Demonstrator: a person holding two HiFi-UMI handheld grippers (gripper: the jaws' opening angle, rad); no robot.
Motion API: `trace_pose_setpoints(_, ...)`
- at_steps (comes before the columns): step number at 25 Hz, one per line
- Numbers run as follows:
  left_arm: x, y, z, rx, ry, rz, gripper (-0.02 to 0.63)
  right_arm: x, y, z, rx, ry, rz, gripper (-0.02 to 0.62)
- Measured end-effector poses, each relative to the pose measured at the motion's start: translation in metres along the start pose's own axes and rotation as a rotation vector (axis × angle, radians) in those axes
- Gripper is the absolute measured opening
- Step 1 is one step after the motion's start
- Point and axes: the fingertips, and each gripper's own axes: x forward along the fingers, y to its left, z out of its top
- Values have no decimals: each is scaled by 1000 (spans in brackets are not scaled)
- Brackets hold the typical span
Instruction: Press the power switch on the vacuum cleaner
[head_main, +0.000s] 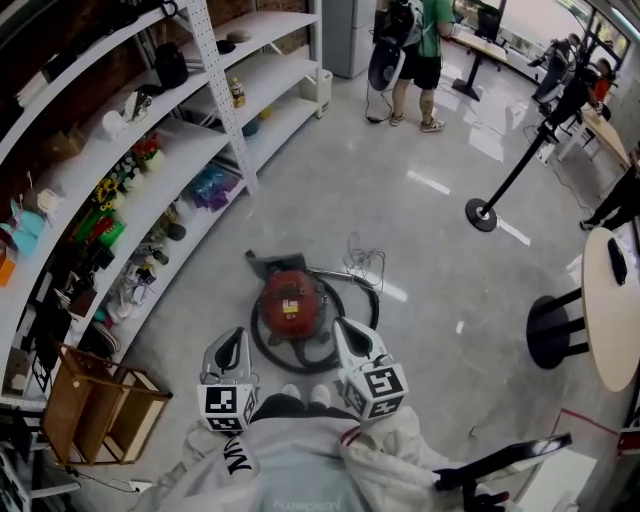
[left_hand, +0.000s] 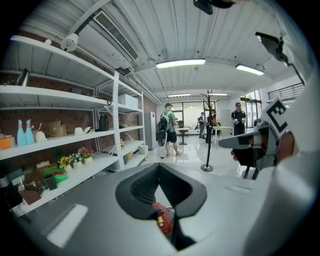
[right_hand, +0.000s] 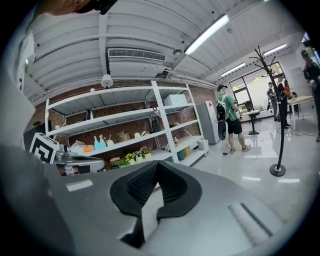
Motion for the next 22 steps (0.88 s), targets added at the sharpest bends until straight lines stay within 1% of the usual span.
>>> trace_pose_setpoints(8,6,-4,-23,-10,56,-40,0,-3,-6,-21,29,56,-37,2)
trace_pose_setpoints(14,21,-4,-31,-9,72,-74,0,2,-9,-24,23,88,-62,2)
trace_pose_setpoints(17,28,-1,-39,-19,74,-68,0,7,-12,-26,15,98,-74,2)
trace_pose_setpoints(22,41,9,-66,-57,120,-52,0,18,-11,-31,11,110,-77,0)
